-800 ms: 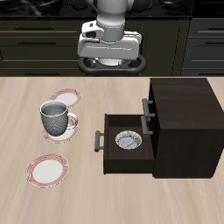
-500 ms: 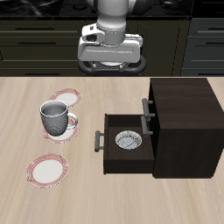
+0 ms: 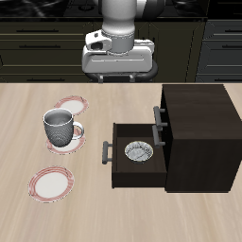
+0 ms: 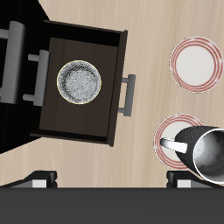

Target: Place the bowl on top of the cabinet

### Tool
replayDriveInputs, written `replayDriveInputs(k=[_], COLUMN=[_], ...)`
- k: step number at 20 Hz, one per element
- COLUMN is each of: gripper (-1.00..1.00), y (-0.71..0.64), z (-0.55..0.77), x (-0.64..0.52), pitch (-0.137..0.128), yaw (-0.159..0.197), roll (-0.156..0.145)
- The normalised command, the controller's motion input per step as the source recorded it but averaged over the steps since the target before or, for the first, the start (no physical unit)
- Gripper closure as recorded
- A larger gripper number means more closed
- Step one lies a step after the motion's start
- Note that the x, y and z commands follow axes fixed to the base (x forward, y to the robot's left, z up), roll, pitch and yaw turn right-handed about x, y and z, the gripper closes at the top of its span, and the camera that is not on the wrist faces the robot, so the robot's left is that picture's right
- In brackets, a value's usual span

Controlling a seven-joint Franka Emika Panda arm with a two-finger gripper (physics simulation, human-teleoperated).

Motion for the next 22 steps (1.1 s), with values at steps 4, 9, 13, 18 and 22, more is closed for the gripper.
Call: replayDriveInputs(k=[4,9,13,18,22], gripper=[-1.00,-1.00,-1.00,-1.00,-1.00], y=[0.03,-0.04,-0.03,0.08,0.23], z=[0.03,0.06,0.00,-0.12,-0.16], x=[0.30,0.25,0.25,0.09,0.03], pitch=[-0.025,-0.043,-0.010,0.003,0.002], yaw=[0.042,0.047,0.053,0.030,0.177], roll=[0.030,-0.009,0.001,0.006,0.065])
